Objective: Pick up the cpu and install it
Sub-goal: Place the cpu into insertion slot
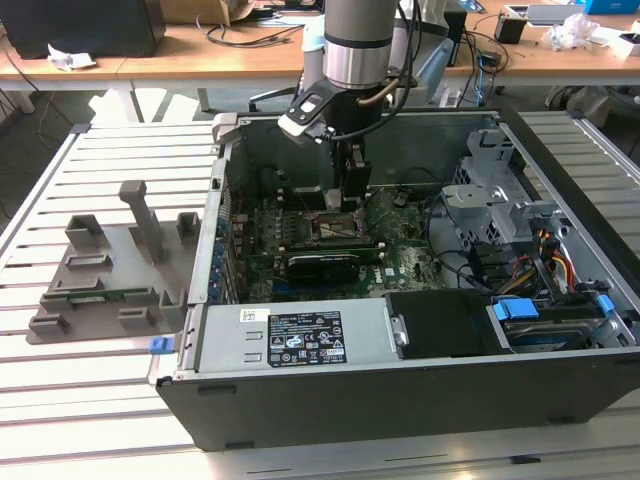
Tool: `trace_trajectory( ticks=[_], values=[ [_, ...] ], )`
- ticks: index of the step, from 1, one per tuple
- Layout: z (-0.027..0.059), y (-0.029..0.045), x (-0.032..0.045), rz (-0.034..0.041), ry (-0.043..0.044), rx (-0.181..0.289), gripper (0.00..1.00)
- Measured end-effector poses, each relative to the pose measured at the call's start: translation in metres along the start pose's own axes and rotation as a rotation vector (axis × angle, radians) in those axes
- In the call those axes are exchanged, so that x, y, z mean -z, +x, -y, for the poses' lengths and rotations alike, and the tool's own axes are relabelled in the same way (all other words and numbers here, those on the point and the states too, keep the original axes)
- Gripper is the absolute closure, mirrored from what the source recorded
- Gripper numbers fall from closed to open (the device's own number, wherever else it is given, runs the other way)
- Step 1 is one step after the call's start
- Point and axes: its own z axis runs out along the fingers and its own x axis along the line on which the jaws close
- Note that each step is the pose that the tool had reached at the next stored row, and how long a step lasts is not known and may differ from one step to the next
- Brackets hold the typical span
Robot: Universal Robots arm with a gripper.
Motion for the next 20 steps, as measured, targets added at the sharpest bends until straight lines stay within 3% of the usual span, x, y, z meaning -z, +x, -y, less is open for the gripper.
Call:
trace_trajectory(
  ticks=[5, 13, 20],
  values=[
    [0.0023, 0.0009, -0.0049, 0.0003, 0.0001, 0.0, 0.45],
    [0.0026, 0.004, -0.0256, 0.0001, 0.0, 0.0, 0.45],
    [0.0022, 0.005, -0.0384, -0.0003, 0.0017, -0.024, 0.45]
  ],
)
